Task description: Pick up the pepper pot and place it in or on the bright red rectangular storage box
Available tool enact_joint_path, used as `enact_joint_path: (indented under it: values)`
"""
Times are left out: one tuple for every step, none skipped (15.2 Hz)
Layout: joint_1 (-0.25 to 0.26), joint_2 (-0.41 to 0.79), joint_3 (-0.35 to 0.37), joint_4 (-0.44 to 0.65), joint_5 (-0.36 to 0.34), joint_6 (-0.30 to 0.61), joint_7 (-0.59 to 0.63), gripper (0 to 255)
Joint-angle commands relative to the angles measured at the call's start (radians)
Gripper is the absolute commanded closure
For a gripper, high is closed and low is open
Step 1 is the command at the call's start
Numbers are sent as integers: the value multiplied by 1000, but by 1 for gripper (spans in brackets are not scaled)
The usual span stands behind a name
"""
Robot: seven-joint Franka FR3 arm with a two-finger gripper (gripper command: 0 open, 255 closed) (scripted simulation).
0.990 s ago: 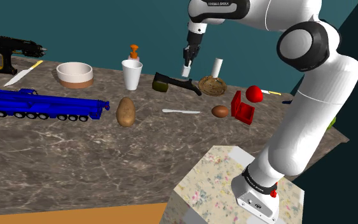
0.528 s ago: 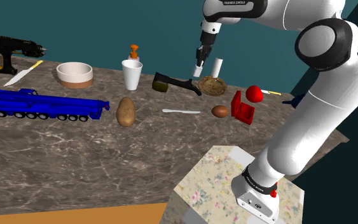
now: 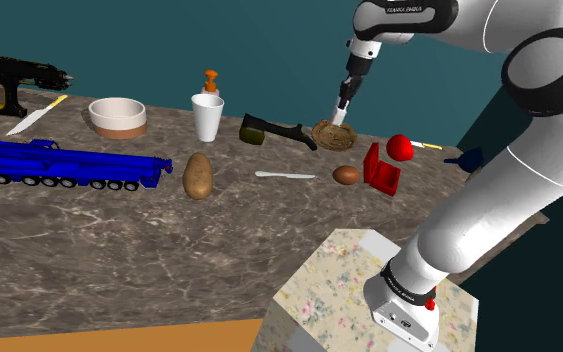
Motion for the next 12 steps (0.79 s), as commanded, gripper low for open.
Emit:
enact_joint_path:
  values:
    - [-17,-41,-17,-36,-18,-1,-30,255]
    - [-27,-58,-27,-48,-26,-3,-47,255]
    - [-36,-73,-38,-59,-34,-5,-65,255]
    - [-46,-88,-49,-69,-42,-7,-83,255]
    - [-56,-101,-60,-78,-50,-9,-101,255]
    - [-66,-114,-71,-85,-58,-12,-120,255]
    - [-75,-126,-83,-92,-66,-15,-139,255]
    - [-85,-137,-95,-97,-73,-18,-159,255]
    - [-95,-148,-108,-101,-81,-21,-178,255]
    - [-104,-157,-121,-104,-88,-24,-199,255]
    - [-114,-165,-134,-106,-95,-27,-220,255]
    - [-123,-172,-147,-107,-102,-30,-241,255]
